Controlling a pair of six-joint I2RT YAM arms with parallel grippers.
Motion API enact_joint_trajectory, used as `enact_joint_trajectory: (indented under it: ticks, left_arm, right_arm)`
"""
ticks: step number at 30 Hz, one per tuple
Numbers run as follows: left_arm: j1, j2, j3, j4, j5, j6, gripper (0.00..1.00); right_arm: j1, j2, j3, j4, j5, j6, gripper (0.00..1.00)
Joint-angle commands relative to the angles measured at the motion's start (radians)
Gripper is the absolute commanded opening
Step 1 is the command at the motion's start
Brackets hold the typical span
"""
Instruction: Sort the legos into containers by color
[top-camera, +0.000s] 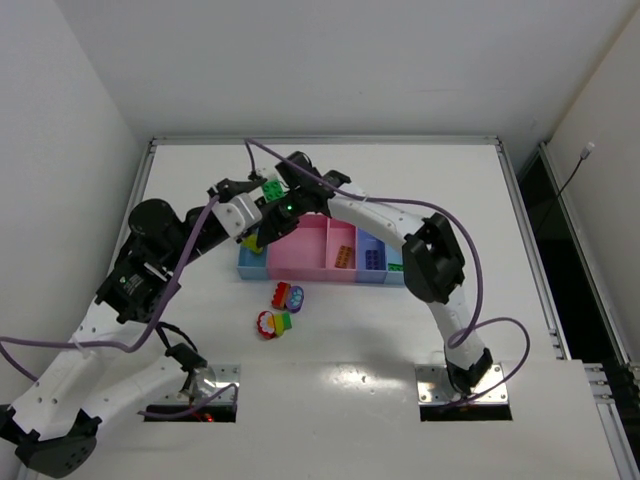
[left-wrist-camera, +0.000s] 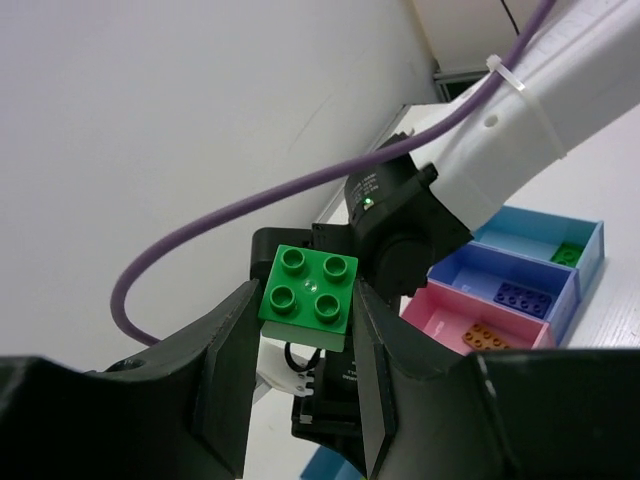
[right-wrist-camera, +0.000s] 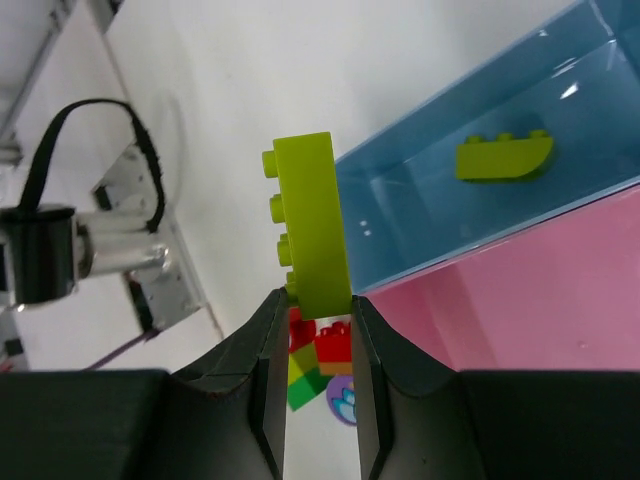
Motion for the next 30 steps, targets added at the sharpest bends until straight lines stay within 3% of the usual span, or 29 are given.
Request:
enact_joint_trajectory:
  ticks: [1,10,13,16,25,28,30]
  left_arm:
    - [-0.009,-0.021,0.029,0.041,-0.061,-0.027,0.00]
    - [-0.009,-0.030,0.020,0.041,-0.052,-0.016,0.00]
    - [-0.009,-0.021,0.020,0.041,-0.052,-0.016,0.00]
    - [-0.009,-0.021,0.011,0.041,-0.052,-0.016,0.00]
    - [-0.009,-0.021,-0.008,0.051,-0.052,-0.016,0.00]
    - [-0.009,-0.021,-0.008,0.060,-0.052,-0.027,0.00]
    - [-0.009,-0.021,-0.017,0.070,-0.052,-0.039,0.00]
  right_arm:
    - [0.011,0.013,0.066,0.010,0.149,0.029,0.00]
    - [0.022,0.033,0.057,-0.009,0.268,-0.005,0.06]
    - [0.022,0.042,0.068,-0.009,0.268,-0.016,0.30]
    - [0.022,0.042,0.068,-0.009,0.248,-0.016,0.44]
    - [0.031,0.051,0.091,0.010,0.182,-0.034,0.47]
    - [0.031,-0.005,0.059,0.034,0.220,-0.034,0.48]
    - [0.016,-0.056,0.001,0.068,0.317,-0.016,0.55]
